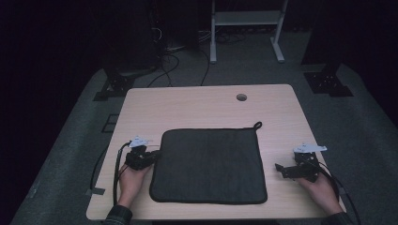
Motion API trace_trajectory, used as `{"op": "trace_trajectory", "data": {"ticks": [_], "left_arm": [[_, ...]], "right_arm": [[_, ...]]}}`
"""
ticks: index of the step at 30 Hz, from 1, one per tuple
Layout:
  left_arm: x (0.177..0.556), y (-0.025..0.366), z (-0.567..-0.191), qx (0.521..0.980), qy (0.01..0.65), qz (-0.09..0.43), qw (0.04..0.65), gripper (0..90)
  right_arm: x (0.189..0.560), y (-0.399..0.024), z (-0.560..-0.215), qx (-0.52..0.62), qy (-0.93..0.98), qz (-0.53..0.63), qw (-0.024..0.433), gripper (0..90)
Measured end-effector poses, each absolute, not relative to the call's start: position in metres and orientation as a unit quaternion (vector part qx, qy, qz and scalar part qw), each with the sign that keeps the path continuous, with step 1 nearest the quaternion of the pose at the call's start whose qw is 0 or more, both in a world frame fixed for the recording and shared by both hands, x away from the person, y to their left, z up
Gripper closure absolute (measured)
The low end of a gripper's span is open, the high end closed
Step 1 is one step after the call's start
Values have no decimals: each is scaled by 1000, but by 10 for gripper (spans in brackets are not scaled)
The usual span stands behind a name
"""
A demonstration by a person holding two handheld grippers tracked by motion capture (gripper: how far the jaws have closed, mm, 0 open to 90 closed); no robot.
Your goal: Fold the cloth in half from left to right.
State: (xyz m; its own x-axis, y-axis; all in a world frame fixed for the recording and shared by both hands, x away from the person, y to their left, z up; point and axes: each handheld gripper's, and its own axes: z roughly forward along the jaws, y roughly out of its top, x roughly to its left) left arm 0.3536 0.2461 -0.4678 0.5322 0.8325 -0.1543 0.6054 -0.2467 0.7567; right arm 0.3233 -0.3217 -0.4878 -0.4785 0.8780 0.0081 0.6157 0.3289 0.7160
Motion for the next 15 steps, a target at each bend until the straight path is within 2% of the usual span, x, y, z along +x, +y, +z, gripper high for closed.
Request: {"op": "trace_trajectory", "data": {"ticks": [7,15], "left_arm": [[349,270,-463,762,482,149,405,825],[345,268,-451,745,473,130,451,827]], "right_arm": [[323,-322,-488,472,792,336,195,19],[323,-322,-488,472,792,336,195,19]]}}
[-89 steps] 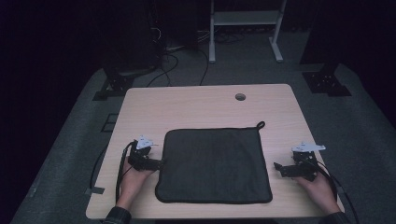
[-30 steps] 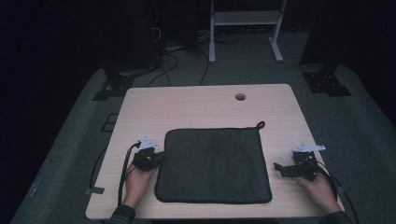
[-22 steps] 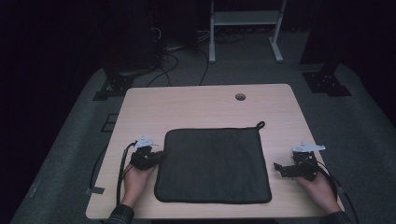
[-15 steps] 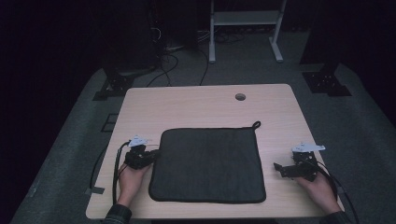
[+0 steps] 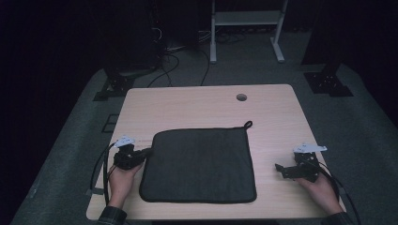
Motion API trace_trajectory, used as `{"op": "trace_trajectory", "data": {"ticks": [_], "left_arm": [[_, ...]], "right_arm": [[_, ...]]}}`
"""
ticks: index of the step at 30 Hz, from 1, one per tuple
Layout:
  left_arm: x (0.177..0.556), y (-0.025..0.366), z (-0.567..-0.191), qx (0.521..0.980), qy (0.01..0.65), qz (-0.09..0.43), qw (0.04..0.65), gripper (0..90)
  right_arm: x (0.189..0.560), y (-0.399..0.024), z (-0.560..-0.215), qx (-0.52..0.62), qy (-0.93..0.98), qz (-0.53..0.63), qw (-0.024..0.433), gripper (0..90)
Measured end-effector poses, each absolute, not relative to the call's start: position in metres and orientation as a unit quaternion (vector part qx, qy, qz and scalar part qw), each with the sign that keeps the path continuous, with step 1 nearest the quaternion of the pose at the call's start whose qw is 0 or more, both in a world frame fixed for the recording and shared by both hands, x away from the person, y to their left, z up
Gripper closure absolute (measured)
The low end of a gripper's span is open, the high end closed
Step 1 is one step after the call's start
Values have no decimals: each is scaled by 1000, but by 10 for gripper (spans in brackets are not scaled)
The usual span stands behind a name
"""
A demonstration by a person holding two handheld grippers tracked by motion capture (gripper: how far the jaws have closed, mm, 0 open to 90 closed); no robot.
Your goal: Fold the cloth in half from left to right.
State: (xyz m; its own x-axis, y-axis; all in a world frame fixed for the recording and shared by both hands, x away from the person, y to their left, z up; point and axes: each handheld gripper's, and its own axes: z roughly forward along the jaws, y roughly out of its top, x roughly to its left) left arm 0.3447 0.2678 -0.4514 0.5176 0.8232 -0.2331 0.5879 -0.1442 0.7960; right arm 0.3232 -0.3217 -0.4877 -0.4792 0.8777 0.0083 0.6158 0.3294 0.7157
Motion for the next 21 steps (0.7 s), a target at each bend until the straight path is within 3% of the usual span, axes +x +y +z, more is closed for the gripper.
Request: {"op": "trace_trajectory", "data": {"ticks": [6,21], "left_arm": [[348,259,-448,733,464,102,486,825],[356,210,-437,754,411,65,508,826]], "right_arm": [[323,-322,-488,471,792,336,195,19],[323,-322,-488,472,792,336,195,19]]}}
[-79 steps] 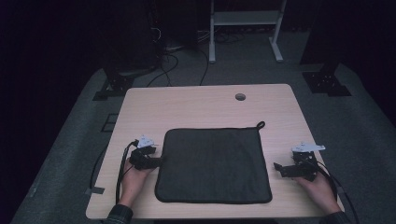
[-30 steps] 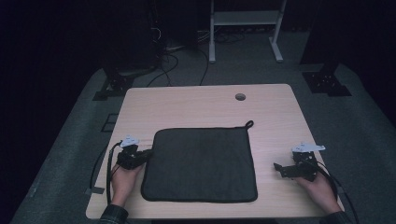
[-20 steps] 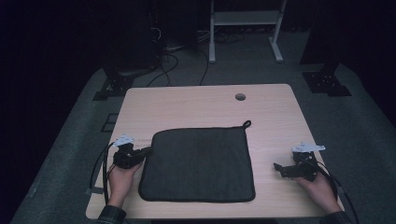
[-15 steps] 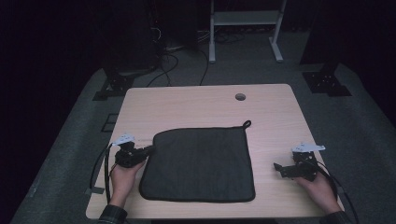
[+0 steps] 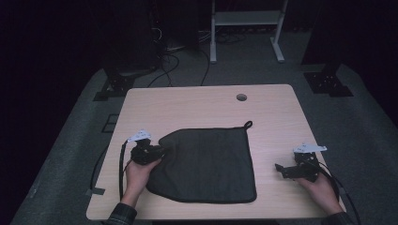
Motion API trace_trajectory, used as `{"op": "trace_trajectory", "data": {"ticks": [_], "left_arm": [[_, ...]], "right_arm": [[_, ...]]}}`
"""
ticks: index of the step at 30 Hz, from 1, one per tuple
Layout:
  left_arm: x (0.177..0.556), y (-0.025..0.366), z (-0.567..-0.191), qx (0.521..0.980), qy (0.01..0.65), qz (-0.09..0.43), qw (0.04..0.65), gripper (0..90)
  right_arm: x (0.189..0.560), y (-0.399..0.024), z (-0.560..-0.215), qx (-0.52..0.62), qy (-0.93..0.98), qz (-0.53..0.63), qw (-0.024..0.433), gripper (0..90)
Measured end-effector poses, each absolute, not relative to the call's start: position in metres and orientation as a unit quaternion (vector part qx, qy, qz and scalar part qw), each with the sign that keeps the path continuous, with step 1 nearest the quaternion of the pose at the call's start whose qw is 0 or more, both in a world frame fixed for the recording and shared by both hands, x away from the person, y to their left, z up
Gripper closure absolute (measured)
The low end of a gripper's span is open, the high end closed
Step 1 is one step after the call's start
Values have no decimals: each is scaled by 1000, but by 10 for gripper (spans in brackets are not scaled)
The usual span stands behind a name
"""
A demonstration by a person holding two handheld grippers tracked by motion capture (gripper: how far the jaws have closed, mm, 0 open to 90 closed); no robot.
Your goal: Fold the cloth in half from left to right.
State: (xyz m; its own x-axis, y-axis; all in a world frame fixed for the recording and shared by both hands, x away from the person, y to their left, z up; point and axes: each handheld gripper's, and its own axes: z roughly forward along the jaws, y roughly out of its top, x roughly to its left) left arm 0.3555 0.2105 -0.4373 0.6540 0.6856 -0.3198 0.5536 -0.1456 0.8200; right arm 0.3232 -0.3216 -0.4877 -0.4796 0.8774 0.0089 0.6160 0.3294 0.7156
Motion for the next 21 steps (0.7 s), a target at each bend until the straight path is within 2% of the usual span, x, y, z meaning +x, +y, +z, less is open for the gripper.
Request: {"op": "trace_trajectory", "data": {"ticks": [21], "left_arm": [[373,133,-433,779,352,19,519,826]], "right_arm": [[323,-322,-488,472,792,336,194,19]]}}
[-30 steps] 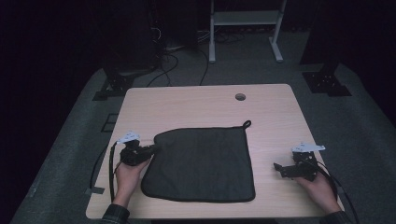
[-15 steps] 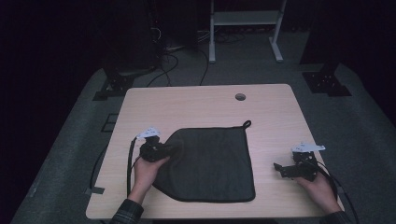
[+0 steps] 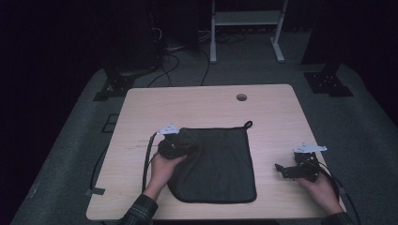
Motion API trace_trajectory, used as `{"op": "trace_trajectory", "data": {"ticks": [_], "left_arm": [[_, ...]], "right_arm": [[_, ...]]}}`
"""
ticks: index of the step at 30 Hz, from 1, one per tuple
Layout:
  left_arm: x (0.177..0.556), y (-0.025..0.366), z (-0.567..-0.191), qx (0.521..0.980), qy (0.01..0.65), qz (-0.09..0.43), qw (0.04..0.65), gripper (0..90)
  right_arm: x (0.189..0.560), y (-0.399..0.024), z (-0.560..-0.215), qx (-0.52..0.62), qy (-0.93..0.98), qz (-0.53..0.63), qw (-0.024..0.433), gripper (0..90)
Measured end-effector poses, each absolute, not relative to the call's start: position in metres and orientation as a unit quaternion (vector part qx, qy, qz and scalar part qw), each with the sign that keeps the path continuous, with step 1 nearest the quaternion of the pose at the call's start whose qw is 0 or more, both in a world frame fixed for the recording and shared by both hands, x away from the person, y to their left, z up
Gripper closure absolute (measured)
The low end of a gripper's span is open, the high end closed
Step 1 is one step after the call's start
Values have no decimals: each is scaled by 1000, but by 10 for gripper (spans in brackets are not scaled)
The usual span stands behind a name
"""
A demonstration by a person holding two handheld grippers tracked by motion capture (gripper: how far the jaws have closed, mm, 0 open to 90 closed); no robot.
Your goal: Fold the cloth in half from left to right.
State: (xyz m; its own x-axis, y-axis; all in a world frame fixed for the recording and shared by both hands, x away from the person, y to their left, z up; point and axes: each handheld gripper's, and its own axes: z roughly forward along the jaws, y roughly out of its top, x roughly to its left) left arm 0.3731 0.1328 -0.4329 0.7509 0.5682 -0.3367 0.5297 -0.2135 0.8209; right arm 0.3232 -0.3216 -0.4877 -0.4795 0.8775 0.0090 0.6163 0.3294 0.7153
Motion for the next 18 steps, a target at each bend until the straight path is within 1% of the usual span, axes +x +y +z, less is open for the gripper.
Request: {"op": "trace_trajectory", "data": {"ticks": [18], "left_arm": [[387,81,-437,783,323,-27,530,827]], "right_arm": [[323,-322,-488,471,792,336,195,19]]}}
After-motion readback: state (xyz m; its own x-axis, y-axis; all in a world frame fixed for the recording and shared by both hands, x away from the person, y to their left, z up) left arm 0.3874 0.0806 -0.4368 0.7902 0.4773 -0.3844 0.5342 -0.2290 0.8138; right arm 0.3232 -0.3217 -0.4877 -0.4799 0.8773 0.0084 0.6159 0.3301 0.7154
